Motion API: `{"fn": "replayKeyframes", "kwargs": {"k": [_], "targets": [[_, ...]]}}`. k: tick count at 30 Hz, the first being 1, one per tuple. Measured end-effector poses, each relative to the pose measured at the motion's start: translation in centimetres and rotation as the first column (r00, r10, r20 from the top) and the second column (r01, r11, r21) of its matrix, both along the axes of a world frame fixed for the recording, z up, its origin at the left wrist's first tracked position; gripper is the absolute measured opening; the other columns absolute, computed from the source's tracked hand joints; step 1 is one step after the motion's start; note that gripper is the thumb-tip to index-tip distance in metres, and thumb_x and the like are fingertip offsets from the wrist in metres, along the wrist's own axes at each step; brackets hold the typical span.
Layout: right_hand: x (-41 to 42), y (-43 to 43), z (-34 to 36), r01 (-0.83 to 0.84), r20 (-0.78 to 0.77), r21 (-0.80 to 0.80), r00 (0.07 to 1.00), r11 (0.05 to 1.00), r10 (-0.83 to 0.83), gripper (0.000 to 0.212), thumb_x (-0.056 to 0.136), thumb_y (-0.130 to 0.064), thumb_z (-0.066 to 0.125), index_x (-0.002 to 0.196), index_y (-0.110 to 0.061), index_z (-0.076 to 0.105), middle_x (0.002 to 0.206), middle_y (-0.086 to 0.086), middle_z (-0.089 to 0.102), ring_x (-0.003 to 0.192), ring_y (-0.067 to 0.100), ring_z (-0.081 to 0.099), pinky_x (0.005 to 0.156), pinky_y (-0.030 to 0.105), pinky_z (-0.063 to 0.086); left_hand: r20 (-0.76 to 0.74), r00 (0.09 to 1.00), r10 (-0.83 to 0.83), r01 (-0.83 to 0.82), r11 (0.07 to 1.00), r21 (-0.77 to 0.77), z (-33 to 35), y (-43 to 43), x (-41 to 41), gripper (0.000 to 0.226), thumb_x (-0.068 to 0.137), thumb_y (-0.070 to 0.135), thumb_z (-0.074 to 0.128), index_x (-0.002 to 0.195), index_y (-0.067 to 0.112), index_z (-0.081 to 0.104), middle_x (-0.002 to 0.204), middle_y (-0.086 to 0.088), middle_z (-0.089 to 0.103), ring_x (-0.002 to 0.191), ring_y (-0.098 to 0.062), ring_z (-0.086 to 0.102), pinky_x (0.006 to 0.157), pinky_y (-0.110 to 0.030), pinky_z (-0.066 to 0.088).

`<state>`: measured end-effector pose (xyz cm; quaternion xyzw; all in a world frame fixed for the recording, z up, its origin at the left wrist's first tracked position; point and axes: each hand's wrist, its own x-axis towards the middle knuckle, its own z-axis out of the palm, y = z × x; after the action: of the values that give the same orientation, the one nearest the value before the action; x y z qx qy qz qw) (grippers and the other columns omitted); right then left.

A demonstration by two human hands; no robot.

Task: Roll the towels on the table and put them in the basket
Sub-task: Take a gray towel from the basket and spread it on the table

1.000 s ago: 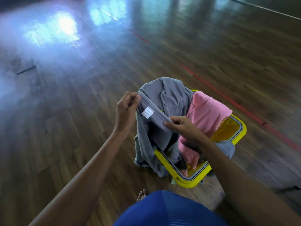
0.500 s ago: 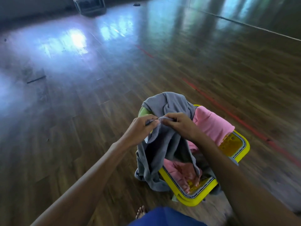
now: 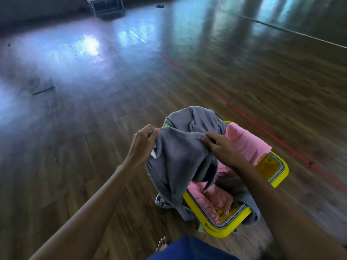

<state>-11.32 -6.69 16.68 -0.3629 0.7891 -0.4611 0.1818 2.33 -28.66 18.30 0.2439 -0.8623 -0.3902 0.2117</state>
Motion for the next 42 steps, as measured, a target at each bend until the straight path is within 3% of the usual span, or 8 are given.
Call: {"fn": "replayKeyframes", "kwargs": {"k": [3,6,13,17,24,29,38,42], "targets": [[1.6,-2.1,1.7,-0.112,0.061,-0.008,0.992,0.994,0.113,0.028,0.1,-0.02,0.05,0.072,-0.019,0.051,0.071,-0.008,0.051,0.07,0.005,0.048,0.072,0.028,0.039,0.002,0.982,-0.186,0.185,0.976,0.116,-0.2,2.4,-0.5,0.008,0.091,0.023,0.054,0.093,0.022,0.061,0.079,0.003,0.064,0.069,0.0,0.054,0.067,-0.026,0.044],[2.4,-3.4,3.2,-0.137,0.136,-0.068,0.98,0.988,0.146,0.024,0.101,-0.016,0.048,0.079,-0.017,0.058,0.075,-0.012,0.058,0.072,-0.001,0.052,0.071,0.016,0.04,-0.038,0.928,-0.371,0.369,0.899,0.236,0.7,4.1,-0.9,0.035,0.087,0.023,0.055,0.121,0.03,0.059,0.106,0.01,0.068,0.098,-0.002,0.062,0.087,-0.025,0.049],[1.9,-3.6,3.2,-0.092,0.077,-0.021,0.993,0.996,0.093,0.03,0.101,-0.025,0.05,0.072,-0.015,0.052,0.068,0.0,0.047,0.061,0.005,0.041,0.059,0.02,0.035,-0.011,0.926,-0.378,0.378,0.926,0.002,1.0,4.5,-0.1,0.026,0.092,0.02,0.061,0.069,0.029,0.052,0.062,0.008,0.049,0.059,-0.005,0.044,0.058,-0.016,0.035],[1.1,-2.7,1.9,-0.077,-0.035,0.002,0.996,0.997,0.077,0.031,0.096,-0.027,0.057,0.069,-0.013,0.052,0.064,-0.003,0.044,0.058,0.003,0.038,0.057,0.021,0.031,-0.107,0.972,-0.21,0.208,0.978,-0.031,0.8,3.1,-0.2,0.03,0.092,0.024,0.052,0.071,0.002,0.052,0.065,-0.012,0.051,0.06,-0.009,0.042,0.057,-0.026,0.035],[0.8,0.2,-3.1,0.101,-0.118,0.158,0.99,0.982,-0.083,0.016,0.09,-0.007,0.057,0.097,-0.021,0.06,0.09,-0.001,0.066,0.08,0.011,0.058,0.07,0.028,0.04,-0.195,0.979,-0.065,0.064,0.998,-0.012,2.4,0.6,0.0,0.032,0.087,0.019,0.054,0.061,0.009,0.038,0.059,0.006,0.031,0.057,-0.005,0.03,0.055,-0.028,0.028],[0.3,1.8,-2.7,0.182,-0.043,0.017,0.983,0.983,-0.181,0.008,0.095,-0.021,0.06,0.089,-0.017,0.063,0.076,-0.005,0.063,0.066,0.009,0.056,0.059,0.028,0.043,-0.186,0.983,0.001,0.014,0.997,0.074,2.0,-1.1,0.4,0.036,0.087,0.024,0.054,0.062,0.004,0.038,0.06,0.002,0.031,0.059,-0.01,0.031,0.056,-0.035,0.029],[2.1,-2.2,3.2,-0.154,0.055,-0.15,0.985,0.977,0.163,0.034,0.092,-0.02,0.065,0.061,-0.013,0.054,0.059,-0.007,0.043,0.056,0.003,0.04,0.055,0.018,0.032,-0.002,0.989,-0.148,0.147,0.984,-0.096,1.4,2.9,-0.5,0.031,0.09,0.017,0.061,0.068,0.011,0.041,0.057,0.01,0.037,0.052,-0.002,0.034,0.051,-0.017,0.03],[2.0,-2.7,4.1,-0.147,0.06,-0.203,0.985,0.968,0.163,0.023,0.096,-0.02,0.059,0.078,-0.025,0.071,0.068,-0.004,0.064,0.071,0.005,0.057,0.066,0.028,0.044,-0.053,0.981,-0.189,0.191,0.981,0.027,1.6,3.5,0.0,0.016,0.093,0.02,0.059,0.104,0.026,0.05,0.073,0.0,0.062,0.058,-0.012,0.056,0.058,-0.023,0.047]]}}
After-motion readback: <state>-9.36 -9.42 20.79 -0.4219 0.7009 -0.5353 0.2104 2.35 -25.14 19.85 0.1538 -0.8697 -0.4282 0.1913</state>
